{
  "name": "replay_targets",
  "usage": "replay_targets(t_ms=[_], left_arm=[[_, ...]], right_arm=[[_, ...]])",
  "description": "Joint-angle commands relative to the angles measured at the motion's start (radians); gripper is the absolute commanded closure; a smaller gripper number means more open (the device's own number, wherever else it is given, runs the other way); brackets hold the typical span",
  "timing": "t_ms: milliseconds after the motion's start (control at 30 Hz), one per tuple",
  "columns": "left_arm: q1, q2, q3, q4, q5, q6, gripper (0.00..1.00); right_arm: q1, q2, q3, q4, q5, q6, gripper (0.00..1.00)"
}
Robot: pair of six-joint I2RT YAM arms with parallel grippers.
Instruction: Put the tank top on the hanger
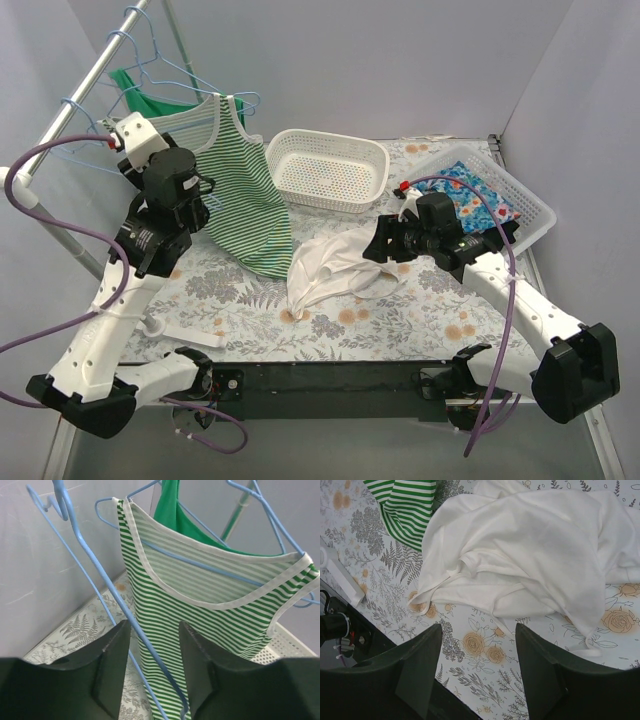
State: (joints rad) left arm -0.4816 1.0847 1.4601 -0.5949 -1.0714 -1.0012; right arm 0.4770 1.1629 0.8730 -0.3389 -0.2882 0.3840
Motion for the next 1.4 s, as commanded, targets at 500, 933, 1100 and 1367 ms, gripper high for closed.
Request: replay_targets(t_ms=[500,933,1100,1367], left_arm=[[0.009,-0.003,-0.004,0.310,0.004,0.202,1.00],[0.009,-0.067,0.048,0.135,0.129,0.039,1.00],[0.009,-0.157,-0.010,0.158,0.244,0.059,1.00],[0.009,-0.233,0.025,0.044,0.317,0.052,1.00]], right_arm=[[-0.002,-0.014,0.021,0.012,-0.016,-0.017,0.31],[-0.002,0.001,0.026,0.012,-0.008,-0.020,0.31],[-0.002,0.006,0.017,0.021,0.001,-0.025,0.31],[-0.003,0.030,0.014,0.040,0.004,-0.010,0.31]])
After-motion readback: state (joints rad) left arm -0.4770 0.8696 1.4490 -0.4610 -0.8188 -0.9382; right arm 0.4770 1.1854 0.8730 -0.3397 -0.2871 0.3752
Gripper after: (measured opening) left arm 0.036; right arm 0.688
